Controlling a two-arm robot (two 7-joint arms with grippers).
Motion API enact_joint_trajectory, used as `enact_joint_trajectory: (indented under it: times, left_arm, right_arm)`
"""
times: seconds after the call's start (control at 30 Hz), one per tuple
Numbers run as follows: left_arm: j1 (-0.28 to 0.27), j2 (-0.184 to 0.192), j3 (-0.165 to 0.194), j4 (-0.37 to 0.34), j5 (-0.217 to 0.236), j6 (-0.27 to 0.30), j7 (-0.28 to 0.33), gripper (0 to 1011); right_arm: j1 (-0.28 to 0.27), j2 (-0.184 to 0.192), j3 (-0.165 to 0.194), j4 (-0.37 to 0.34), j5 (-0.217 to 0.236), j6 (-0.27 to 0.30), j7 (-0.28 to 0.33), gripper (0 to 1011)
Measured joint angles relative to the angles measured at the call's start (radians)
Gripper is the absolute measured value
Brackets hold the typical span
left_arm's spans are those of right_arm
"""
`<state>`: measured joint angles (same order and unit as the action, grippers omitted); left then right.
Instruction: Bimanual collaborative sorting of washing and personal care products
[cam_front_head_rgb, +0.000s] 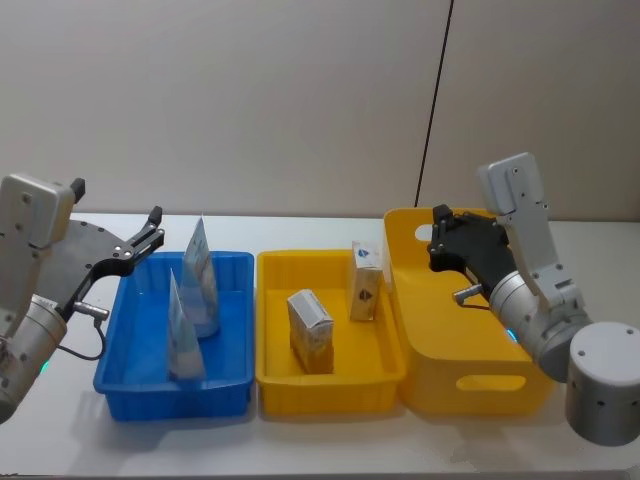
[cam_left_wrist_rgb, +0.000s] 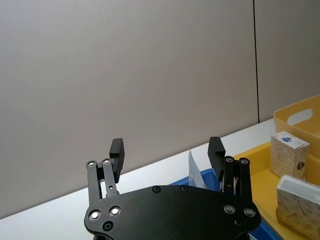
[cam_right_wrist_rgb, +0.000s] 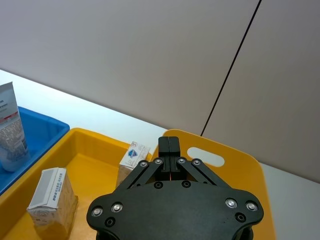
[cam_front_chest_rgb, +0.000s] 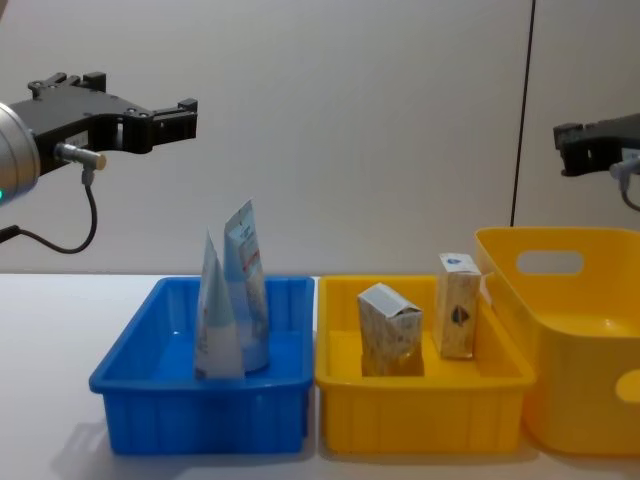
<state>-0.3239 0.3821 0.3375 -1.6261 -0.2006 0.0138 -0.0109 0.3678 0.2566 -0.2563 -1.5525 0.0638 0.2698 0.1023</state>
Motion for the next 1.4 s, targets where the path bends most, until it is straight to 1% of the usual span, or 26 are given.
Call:
enact_joint_trajectory:
  times: [1.17, 1.2, 1.23, 1.3, 1.37, 1.4]
  left_arm:
    - [0.000, 0.000, 0.000, 0.000, 0.000, 0.000, 0.000, 1001]
    - [0.000, 0.000, 0.000, 0.000, 0.000, 0.000, 0.000, 1001]
    - [0.000, 0.000, 0.000, 0.000, 0.000, 0.000, 0.000, 1001]
    - [0.000, 0.000, 0.000, 0.000, 0.000, 0.000, 0.000, 1001]
    - [0.000, 0.000, 0.000, 0.000, 0.000, 0.000, 0.000, 1001]
    - [0.000, 0.000, 0.000, 0.000, 0.000, 0.000, 0.000, 1001]
  right_arm:
    - [0.000, 0.000, 0.000, 0.000, 0.000, 0.000, 0.000, 0]
    - [0.000, 0.000, 0.000, 0.000, 0.000, 0.000, 0.000, 4]
    - [0.000, 0.000, 0.000, 0.000, 0.000, 0.000, 0.000, 37]
    - [0.000, 0.000, 0.000, 0.000, 0.000, 0.000, 0.000, 66]
    - [0.000, 0.000, 0.000, 0.000, 0.000, 0.000, 0.000, 133]
    - [0.000, 0.000, 0.000, 0.000, 0.000, 0.000, 0.000, 149]
